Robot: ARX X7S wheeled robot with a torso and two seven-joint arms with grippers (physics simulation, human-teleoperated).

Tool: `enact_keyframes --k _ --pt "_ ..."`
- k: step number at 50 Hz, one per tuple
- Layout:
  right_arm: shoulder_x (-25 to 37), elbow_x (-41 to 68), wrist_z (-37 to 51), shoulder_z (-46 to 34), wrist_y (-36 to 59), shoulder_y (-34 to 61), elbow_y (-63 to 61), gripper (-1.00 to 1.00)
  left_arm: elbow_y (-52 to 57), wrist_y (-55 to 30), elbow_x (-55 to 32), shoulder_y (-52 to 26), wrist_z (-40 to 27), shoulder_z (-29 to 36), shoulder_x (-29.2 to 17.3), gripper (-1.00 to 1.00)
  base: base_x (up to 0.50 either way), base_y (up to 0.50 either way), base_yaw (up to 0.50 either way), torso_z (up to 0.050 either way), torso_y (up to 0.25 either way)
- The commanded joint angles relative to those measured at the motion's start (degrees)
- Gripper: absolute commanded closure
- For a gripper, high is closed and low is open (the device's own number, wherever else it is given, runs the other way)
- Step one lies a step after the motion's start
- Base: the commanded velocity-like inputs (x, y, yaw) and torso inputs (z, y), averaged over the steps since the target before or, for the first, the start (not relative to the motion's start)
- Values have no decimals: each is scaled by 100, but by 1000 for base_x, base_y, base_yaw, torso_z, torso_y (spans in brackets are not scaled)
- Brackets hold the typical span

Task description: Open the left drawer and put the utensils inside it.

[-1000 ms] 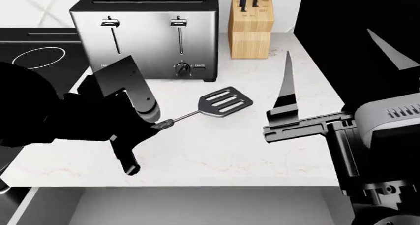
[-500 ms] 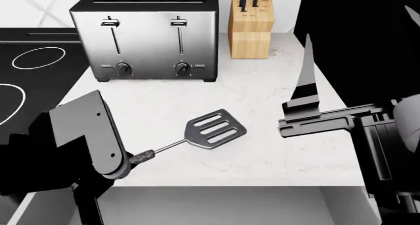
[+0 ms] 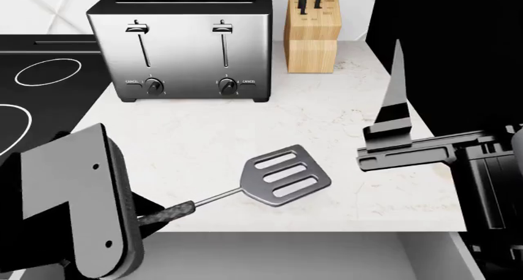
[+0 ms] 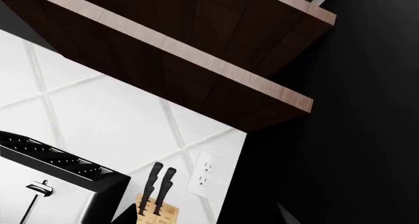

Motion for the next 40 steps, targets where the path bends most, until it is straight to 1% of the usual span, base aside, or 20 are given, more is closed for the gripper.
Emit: enact_keyframes --k 1,9,17,20,22,27,31,34,40 --pt "45 -29 85 -426 -172 312 1 -100 162 -52 -144 -256 362 -301 -16 100 0 0 0 0 0" --pt "48 -43 126 -608 -234 440 5 -100 291 63 -4 -210 690 -462 -52 100 0 0 0 0 0" --pt "70 -95 185 -909 -345 623 1 -100 257 -55 667 4 1049 -417 -77 100 0 0 0 0 0" --pt "53 -124 191 -959 -374 625 20 -100 211 -148 940 76 1080 -353 -20 100 0 0 0 0 0" --pt "51 -116 194 -975 -376 650 19 -100 395 120 1627 254 1424 -372 -134 100 0 0 0 0 0" --pt "87 -123 212 -1076 -415 723 1 -100 619 569 2641 535 2055 -300 -338 100 0 0 0 0 0" --pt "76 -93 227 -1160 -436 829 2 -100 663 918 3098 681 2370 -273 -424 100 0 0 0 0 0" --pt "76 -84 233 -1209 -451 878 8 -100 729 1542 3625 888 2645 -273 -578 100 0 0 0 0 0" --pt "69 -91 258 -1306 -480 950 6 -100 773 2268 4307 1216 2901 -176 -730 100 0 0 0 0 0"
